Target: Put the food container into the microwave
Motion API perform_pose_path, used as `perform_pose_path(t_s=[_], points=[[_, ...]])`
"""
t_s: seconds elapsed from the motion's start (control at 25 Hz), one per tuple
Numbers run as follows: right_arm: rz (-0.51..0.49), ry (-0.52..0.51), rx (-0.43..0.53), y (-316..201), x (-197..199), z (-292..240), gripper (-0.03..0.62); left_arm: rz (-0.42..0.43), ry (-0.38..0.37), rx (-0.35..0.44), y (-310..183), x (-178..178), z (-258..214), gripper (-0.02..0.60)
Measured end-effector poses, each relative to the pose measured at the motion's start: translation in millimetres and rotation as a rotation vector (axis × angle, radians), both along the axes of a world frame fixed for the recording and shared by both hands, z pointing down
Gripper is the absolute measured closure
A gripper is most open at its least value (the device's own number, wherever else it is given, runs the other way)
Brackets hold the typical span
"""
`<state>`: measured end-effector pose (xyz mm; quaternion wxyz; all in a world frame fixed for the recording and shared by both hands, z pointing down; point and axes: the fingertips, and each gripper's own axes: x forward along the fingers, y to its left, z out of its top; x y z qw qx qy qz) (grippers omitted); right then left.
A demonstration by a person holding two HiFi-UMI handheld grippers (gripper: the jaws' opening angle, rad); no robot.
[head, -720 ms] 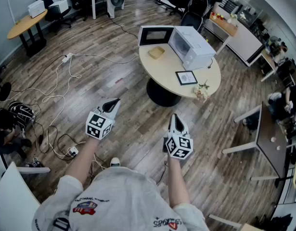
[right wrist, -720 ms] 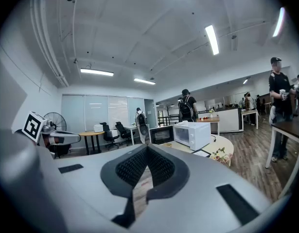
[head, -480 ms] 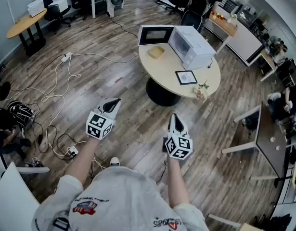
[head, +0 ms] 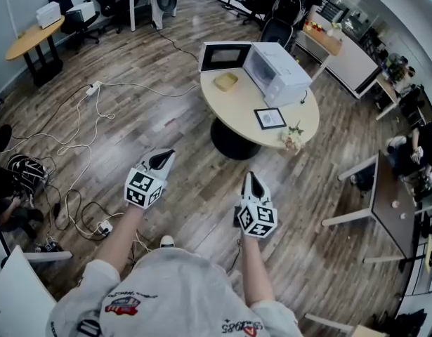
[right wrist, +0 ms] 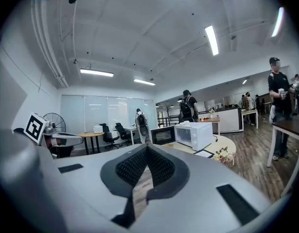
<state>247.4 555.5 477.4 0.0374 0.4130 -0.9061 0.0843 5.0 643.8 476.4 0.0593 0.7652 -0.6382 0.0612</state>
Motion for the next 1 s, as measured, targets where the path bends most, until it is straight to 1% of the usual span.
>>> perform_pose_path(t_s=[0.36,0.48,0.64,0.68,0.76,0.92,0.96,1.0], points=[[0.021,-0.020,0.007,0.5,-48.0,2.1,0.589,0.027,0.005,0.005,-0.4,-42.9,5.6,0.577],[0.022,-0.020,0.008,0.7,-61.0,2.2,0.589,0.018,0.007,0.017,-3.1,-58.9,4.4,0.577],[0.025,-0.010,-0.007,-2.0,-74.0,7.4,0.589,-0.011,0.014,0.056,-4.4,-79.6,-1.6,0.569],[0.026,-0.009,-0.012,-2.8,-77.2,9.1,0.589,-0.020,0.018,0.062,-4.3,-85.4,-1.7,0.538],[0.027,-0.008,-0.017,-4.7,-83.3,10.5,0.589,-0.033,0.025,0.073,-4.7,-94.9,-3.7,0.454],[0.028,-0.012,-0.017,-8.0,-97.5,8.8,0.589,-0.047,0.037,0.091,-6.9,-107.1,-5.7,0.312],[0.029,-0.012,-0.016,-8.4,-101.5,8.7,0.589,-0.049,0.041,0.094,-7.7,-110.0,-4.8,0.280],[0.030,-0.010,-0.014,-8.3,-105.0,8.7,0.589,-0.048,0.046,0.097,-8.2,-112.6,-3.8,0.264]])
